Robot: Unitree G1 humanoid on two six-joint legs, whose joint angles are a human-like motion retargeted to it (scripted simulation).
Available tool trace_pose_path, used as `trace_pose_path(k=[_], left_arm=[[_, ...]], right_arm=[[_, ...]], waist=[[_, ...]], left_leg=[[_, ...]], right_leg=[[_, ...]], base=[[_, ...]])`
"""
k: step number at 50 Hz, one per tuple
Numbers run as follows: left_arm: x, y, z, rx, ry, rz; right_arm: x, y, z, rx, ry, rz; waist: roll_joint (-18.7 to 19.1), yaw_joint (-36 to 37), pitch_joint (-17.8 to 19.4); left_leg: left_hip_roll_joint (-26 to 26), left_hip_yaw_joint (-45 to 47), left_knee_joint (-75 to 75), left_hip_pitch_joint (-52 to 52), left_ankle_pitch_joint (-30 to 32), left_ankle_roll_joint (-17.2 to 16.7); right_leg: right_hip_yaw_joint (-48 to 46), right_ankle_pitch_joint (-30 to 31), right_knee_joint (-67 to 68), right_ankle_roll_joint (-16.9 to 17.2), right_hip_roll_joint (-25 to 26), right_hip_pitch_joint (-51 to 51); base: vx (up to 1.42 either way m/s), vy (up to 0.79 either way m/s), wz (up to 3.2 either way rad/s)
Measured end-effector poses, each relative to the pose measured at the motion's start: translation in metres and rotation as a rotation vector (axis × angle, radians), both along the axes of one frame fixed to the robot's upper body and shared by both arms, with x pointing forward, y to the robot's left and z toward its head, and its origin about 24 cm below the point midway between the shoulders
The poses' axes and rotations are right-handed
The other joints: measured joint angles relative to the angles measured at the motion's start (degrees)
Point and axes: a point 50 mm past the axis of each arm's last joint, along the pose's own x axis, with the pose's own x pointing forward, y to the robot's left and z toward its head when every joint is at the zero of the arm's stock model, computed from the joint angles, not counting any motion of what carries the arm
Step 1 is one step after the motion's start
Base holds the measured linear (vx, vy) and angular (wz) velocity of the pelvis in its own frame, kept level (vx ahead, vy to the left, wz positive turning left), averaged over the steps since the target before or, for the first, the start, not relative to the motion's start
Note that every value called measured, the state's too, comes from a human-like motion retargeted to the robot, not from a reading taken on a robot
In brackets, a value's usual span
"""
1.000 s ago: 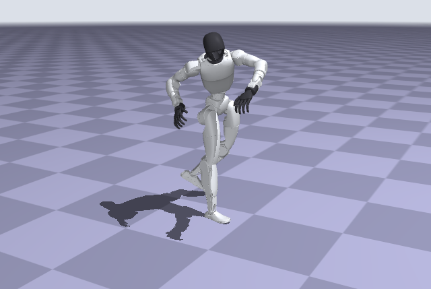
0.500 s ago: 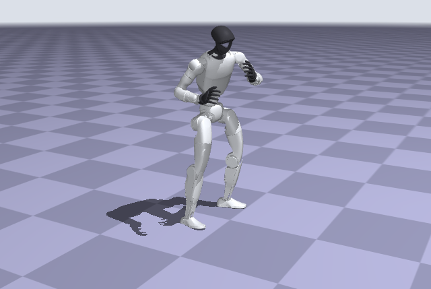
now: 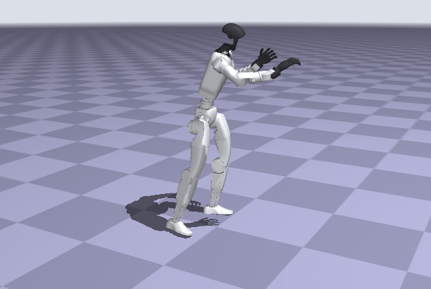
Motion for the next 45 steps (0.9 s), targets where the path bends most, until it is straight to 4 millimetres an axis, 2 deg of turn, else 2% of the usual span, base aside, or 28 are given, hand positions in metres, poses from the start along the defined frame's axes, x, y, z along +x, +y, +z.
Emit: trace_pose_path(k=[3, 5, 6, 7, 9, 10, 12, 13, 15, 17, 18, 20, 22, 25, 27, 30, 32, 33, 34, 35, 38, 40, 42, 43, 45], left_arm=[[0.037, -0.012, 0.055, 0.209, -0.117, 0.268], [0.074, -0.019, 0.096, 0.326, -0.183, 0.583], [0.099, -0.018, 0.111, 0.385, -0.181, 0.780], [0.118, -0.009, 0.126, 0.449, -0.181, 0.994], [0.142, 0.030, 0.143, 0.597, -0.075, 1.371], [0.144, 0.054, 0.149, 0.659, 0.019, 1.513], [0.130, 0.087, 0.168, 0.647, 0.132, 1.586], [0.121, 0.095, 0.179, 0.579, 0.112, 1.563], [0.103, 0.091, 0.198, 0.348, -0.012, 1.355], [0.094, 0.064, 0.191, 0.086, -0.101, 0.931], [0.091, 0.049, 0.180, -0.014, -0.109, 0.697], [0.083, 0.026, 0.143, -0.134, -0.044, 0.240], [0.079, 0.012, 0.096, -0.153, 0.095, -0.127], [0.076, 0.007, 0.013, -0.211, 0.326, -0.446], [0.069, 0.010, -0.050, -0.303, 0.498, -0.517], [0.042, 0.018, -0.138, -0.487, 0.755, -0.584], [0.020, 0.035, -0.174, -0.466, 0.848, -0.497], [0.010, 0.041, -0.190, -0.605, 0.920, -0.520], [0.000, 0.051, -0.201, -0.592, 0.960, -0.470], [-0.010, 0.064, -0.209, -0.499, 0.992, -0.389], [-0.024, 0.094, -0.219, -0.494, 1.036, -0.250], [-0.022, 0.111, -0.223, -0.466, 1.065, -0.138], [-0.014, 0.124, -0.227, -0.407, 1.097, -0.047], [-0.012, 0.126, -0.235, -0.312, 1.136, 0.001], [-0.008, 0.119, -0.257, -0.257, 1.231, -0.005]], right_arm=[[-0.012, 0.052, -0.073, 0.081, 0.171, 0.317], [-0.028, 0.070, -0.114, 0.185, 0.253, 0.458], [-0.035, 0.073, -0.130, 0.249, 0.280, 0.499], [-0.043, 0.073, -0.144, 0.314, 0.304, 0.530], [-0.056, 0.067, -0.168, 0.426, 0.351, 0.549], [-0.063, 0.061, -0.179, 0.472, 0.376, 0.543], [-0.077, 0.039, -0.197, 0.581, 0.426, 0.521], [-0.084, 0.025, -0.208, 0.657, 0.457, 0.498], [-0.102, -0.009, -0.232, 0.890, 0.517, 0.435], [-0.117, -0.043, -0.265, 1.212, 0.554, 0.337], [-0.124, -0.060, -0.282, 1.379, 0.546, 0.283], [-0.137, -0.091, -0.314, 1.697, 0.473, 0.195], [-0.146, -0.115, -0.335, 1.965, 0.329, 0.204], [-0.160, -0.144, -0.346, 2.181, 0.046, 0.312], [-0.168, -0.162, -0.339, 2.166, -0.060, 0.354], [-0.183, -0.194, -0.316, 2.005, -0.022, 0.359], [-0.191, -0.223, -0.284, 1.882, -0.061, 0.370], [-0.197, -0.241, -0.273, 1.845, -0.024, 0.235], [-0.202, -0.256, -0.245, 1.768, -0.105, 0.266], [-0.209, -0.268, -0.208, 1.666, -0.236, 0.383], [-0.230, -0.310, -0.119, 1.412, -0.351, 0.117], [-0.248, -0.336, -0.059, 1.304, -0.385, -0.159], [-0.270, -0.353, -0.021, 1.280, -0.302, -0.463], [-0.278, -0.352, -0.001, 1.209, -0.185, -0.653], [-0.282, -0.346, 0.022, 1.012, 0.126, -1.001]], waist=[[-3.07, -6.27, -0.51], [-4.78, -11.17, -0.35], [-5.48, -13.92, 0.06], [-6.10, -16.76, 0.55], [-7.02, -22.77, 1.86], [-7.43, -25.69, 2.57], [-8.97, -29.77, 4.23], [-9.94, -31.12, 4.99], [-11.76, -32.02, 6.52], [-13.38, -31.12, 7.67], [-14.09, -30.42, 8.26], [-15.04, -29.07, 9.46], [-15.79, -27.86, 10.22], [-17.12, -25.12, 10.32], [-18.60, -22.03, 10.16], [-21.63, -15.10, 8.23], [-24.16, -10.46, 8.74], [-25.18, -7.76, 8.58], [-25.96, -5.62, 8.55], [-26.64, -3.76, 8.57], [-27.75, 1.10, 8.69], [-27.61, 4.06, 9.57], [-25.53, 8.80, 11.22], [-23.35, 11.03, 11.81], [-18.86, 17.23, 12.76]], left_leg=[[1.21, 3.22, 0.63, 0.93, -0.93, 1.43], [1.76, 4.86, 1.69, 0.88, -1.63, 2.54], [1.90, 5.32, 2.30, 0.57, -1.93, 2.93], [2.01, 5.69, 2.83, 0.22, -2.18, 3.25], [2.01, 6.12, 3.36, -0.54, -2.39, 3.50], [1.96, 6.33, 3.41, -0.84, -2.40, 3.54], [1.87, 7.43, 2.40, -0.69, -2.07, 2.84], [1.81, 8.24, 1.74, -0.33, -1.92, 2.54], [1.53, 10.22, 0.21, 0.80, -1.67, 1.91], [0.90, 12.02, -1.48, 2.05, -1.41, 1.15], [0.60, 12.67, -2.25, 2.65, -1.32, 0.67], [0.26, 13.33, -3.44, 3.80, -1.25, -0.39], [0.28, 12.96, -4.04, 4.39, -1.29, -1.21], [0.61, 11.25, -4.47, 4.46, -1.41, -1.84], [0.85, 9.39, -4.58, 4.50, -1.61, -1.86], [1.82, 5.71, -4.70, 2.99, -1.93, -1.60], [1.03, 1.73, -5.61, 2.65, -1.03, -2.19], [1.05, -0.50, -6.10, 2.03, -0.73, -2.04], [0.85, -3.26, -6.68, 1.31, -0.11, -2.47], [0.56, -6.27, -7.30, 0.54, 0.66, -3.19], [-0.78, -16.03, -10.47, -2.06, 3.76, -3.81], [-2.68, -21.82, -15.25, -2.93, 7.64, -0.31], [-2.76, -26.20, -18.18, -3.79, 9.92, 0.72], [-2.47, -28.16, -19.29, -4.51, 10.98, 1.24], [-1.53, -31.62, -20.43, -6.44, 12.51, 2.38]], right_leg=[[3.81, 1.59, 0.63, 0.38, 0.63, -2.01], [4.95, 2.36, 0.60, 1.06, 0.80, -3.02], [4.77, 2.66, 0.34, 1.55, 0.76, -3.31], [4.44, 2.98, 0.02, 2.06, 0.71, -3.56], [3.14, 3.74, -0.93, 3.14, 0.51, -3.89], [2.45, 4.20, -1.44, 3.66, 0.40, -4.04], [1.33, 5.45, -2.62, 4.58, 0.32, -4.42], [0.81, 6.03, -3.20, 4.95, 0.25, -4.56], [-0.34, 6.99, -4.53, 5.81, 0.01, -4.64], [-1.61, 7.69, -6.05, 6.84, -0.33, -4.44], [-2.30, 8.00, -6.77, 7.29, -0.44, -4.20], [-3.83, 8.54, -7.80, 7.84, -0.44, -3.48], [-5.53, 8.81, -7.79, 7.85, -0.32, -2.94], [-7.56, 8.45, -6.39, 7.07, -0.12, -2.65], [-8.90, 7.50, -5.07, 6.14, 0.00, -2.04], [-11.73, 4.73, 1.72, 5.64, -0.21, -4.13], [-14.79, 4.92, -1.27, 3.98, 0.20, -0.51], [-16.18, 4.36, 0.56, 3.68, 0.10, -0.57], [-17.68, 4.23, 0.98, 3.31, 0.31, 0.20], [-19.25, 4.30, 0.70, 2.91, 0.68, 1.38], [-21.81, 3.99, 2.78, 2.00, 1.35, 2.73], [-21.75, 3.67, 4.60, 0.20, 0.98, 2.62], [-19.03, 3.47, 6.96, -1.36, 1.79, 1.68], [-17.18, 3.66, 8.05, -2.11, 2.52, 0.82], [-12.67, 4.42, 9.39, -2.96, 4.59, -1.16]], base=[[0.04, 0.07, -1.11], [-0.01, 0.08, -0.89], [-0.04, 0.10, -0.65], [-0.06, 0.11, -0.46], [-0.08, 0.12, -0.33], [-0.09, 0.12, -0.34], [-0.09, 0.11, -0.50], [-0.08, 0.10, -0.69], [-0.06, 0.09, -0.80], [-0.04, 0.06, -0.73], [-0.03, 0.04, -0.54], [-0.01, 0.03, -0.31], [0.00, 0.00, 0.00], [0.07, -0.02, 0.39], [0.14, -0.07, 0.72], [0.20, -0.11, 1.04], [0.20, -0.11, 1.76], [0.20, -0.12, 2.13], [0.19, -0.12, 2.42], [0.16, -0.12, 2.77], [0.11, -0.12, 3.06], [0.04, -0.11, 3.00], [0.01, -0.11, 2.36], [-0.03, -0.12, 1.88], [-0.04, -0.13, 1.37]])
